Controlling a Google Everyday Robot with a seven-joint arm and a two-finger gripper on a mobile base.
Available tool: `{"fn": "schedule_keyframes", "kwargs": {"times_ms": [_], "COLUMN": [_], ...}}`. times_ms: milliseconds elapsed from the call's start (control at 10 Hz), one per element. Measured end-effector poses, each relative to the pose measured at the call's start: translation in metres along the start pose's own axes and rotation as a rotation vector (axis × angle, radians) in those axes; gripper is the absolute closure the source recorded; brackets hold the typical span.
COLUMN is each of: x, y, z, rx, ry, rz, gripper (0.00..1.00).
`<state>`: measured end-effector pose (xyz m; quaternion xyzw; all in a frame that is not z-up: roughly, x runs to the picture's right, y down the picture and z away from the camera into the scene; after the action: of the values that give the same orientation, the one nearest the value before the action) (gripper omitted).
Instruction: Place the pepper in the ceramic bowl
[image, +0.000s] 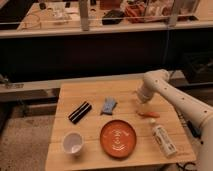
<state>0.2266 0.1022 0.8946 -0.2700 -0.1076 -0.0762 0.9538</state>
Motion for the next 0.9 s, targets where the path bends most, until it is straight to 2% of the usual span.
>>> {"fn": "schedule_keyframes", "kwargs": {"times_ms": [300,600,700,900], "x": [0.021,0.027,0.025,0.025], "y": [0.008,0.016,0.017,0.018], "z": [0.007,0.034,0.042,0.045], "rx": [0.019,0.005,-0.002,-0.006], "ry": [-0.011,-0.033,-0.034,-0.033], "rz": [0.05,0.086,0.096,0.101], "gripper": [0.2,0.2,0.25,0.4]}}
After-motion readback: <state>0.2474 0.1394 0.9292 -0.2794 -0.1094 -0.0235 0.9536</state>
